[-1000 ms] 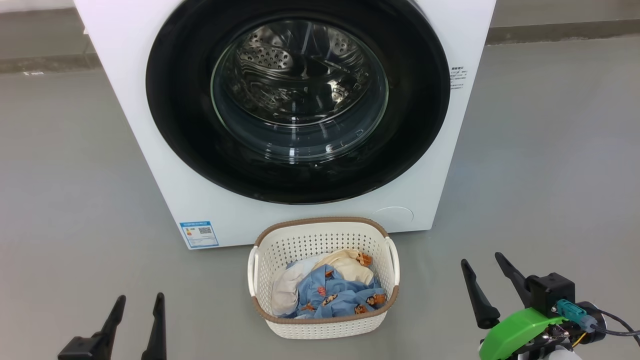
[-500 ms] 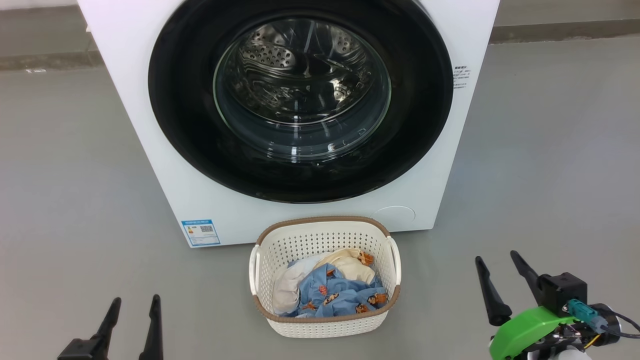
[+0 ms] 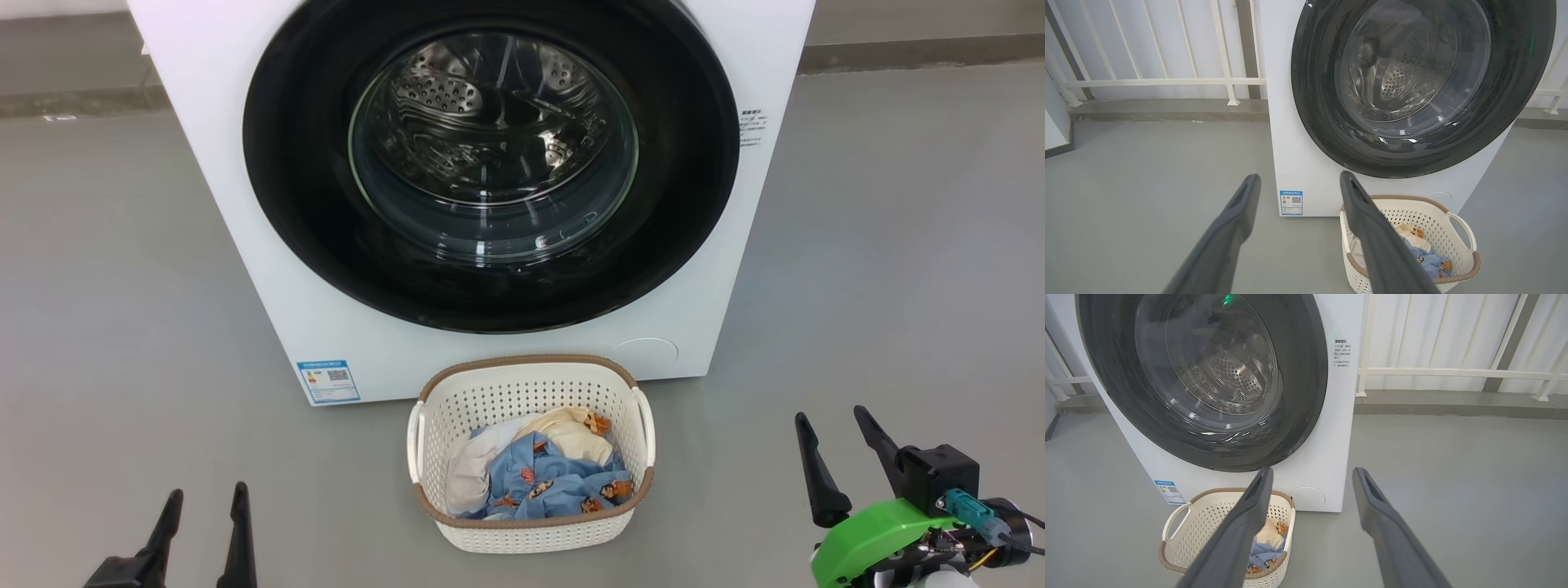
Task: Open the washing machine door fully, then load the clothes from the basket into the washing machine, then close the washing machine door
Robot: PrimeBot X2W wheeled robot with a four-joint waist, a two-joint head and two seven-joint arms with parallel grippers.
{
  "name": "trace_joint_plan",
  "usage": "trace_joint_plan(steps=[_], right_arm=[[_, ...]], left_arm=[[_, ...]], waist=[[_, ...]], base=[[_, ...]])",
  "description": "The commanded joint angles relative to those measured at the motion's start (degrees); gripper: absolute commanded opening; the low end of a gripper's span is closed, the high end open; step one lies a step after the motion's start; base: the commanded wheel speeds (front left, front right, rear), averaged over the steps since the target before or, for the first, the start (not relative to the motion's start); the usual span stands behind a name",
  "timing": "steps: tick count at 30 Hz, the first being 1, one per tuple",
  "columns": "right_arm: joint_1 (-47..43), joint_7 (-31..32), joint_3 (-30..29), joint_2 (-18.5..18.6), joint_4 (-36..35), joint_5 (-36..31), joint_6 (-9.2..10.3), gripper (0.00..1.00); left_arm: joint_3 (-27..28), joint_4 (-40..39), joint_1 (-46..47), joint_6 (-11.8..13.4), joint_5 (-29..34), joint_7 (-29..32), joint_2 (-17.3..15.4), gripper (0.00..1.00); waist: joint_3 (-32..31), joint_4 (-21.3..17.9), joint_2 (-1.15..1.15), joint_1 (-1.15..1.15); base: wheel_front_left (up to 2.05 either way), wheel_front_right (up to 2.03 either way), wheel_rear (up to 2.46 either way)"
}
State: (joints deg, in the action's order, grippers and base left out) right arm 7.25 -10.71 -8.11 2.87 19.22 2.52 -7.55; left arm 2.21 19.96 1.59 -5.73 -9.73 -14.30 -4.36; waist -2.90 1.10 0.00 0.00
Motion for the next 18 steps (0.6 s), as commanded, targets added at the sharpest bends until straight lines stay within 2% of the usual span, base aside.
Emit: trace_joint_plan(steps=[1,18], right_arm=[[1.1,-0.6,1.5,0.0,-1.6,-0.4,0.06,1.0],[1.2,-1.1,1.5,0.0,-1.2,0.5,0.06,1.0]], left_arm=[[2.1,-1.3,1.4,0.4,0.1,-0.7,-0.7,1.0],[1.8,-1.0,1.7,-0.8,-1.3,-0.7,-0.3,1.0]], waist=[[0.0,0.1,0.0,0.0],[0.4,0.2,0.0,0.0]], base=[[0.0,0.0,0.0],[0.0,0.0,0.0]])
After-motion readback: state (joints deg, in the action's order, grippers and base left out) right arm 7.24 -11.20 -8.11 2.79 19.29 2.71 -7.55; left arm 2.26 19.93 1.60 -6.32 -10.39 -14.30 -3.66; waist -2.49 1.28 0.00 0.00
